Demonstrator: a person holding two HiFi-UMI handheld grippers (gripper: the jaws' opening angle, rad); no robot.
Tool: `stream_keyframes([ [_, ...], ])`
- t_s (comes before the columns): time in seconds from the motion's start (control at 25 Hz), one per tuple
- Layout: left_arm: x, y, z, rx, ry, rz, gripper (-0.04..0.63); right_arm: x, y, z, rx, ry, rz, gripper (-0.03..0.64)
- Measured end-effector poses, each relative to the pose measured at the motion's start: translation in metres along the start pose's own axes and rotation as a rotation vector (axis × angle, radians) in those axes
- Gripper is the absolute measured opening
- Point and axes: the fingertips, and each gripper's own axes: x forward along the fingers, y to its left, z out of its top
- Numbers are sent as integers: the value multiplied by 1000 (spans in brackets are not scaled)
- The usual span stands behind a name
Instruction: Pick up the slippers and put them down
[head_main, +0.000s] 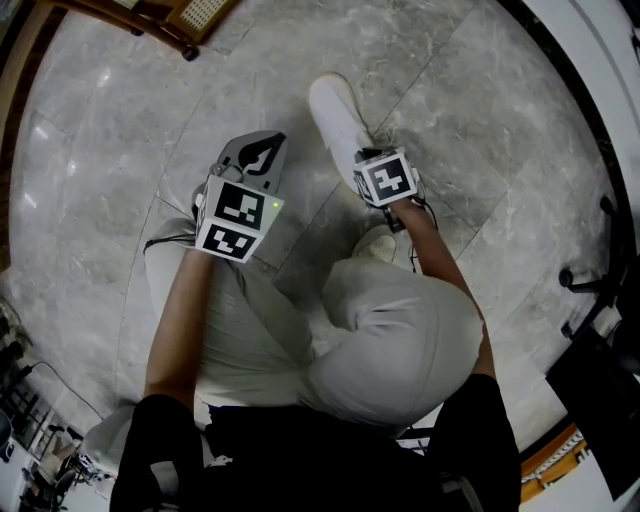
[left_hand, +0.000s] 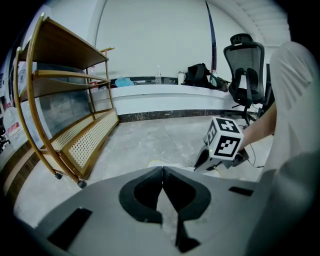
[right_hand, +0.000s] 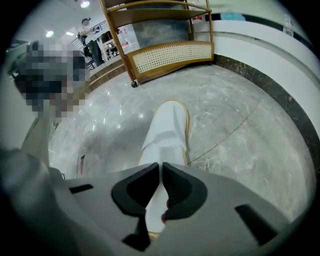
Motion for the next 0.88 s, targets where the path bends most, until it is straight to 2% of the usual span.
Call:
stream_keyframes([
  [0.56,1,2,3,-20,3,4,5,-12,-5,2,-5,-31,-12,61],
  [0.72,1,2,11,-46,-7,4,5,-27,-14,9,-24,-44,-41,16],
  [0.88,4,0,15,-42,2,14,5,-46,-18,22,-57,-69,-61,2],
])
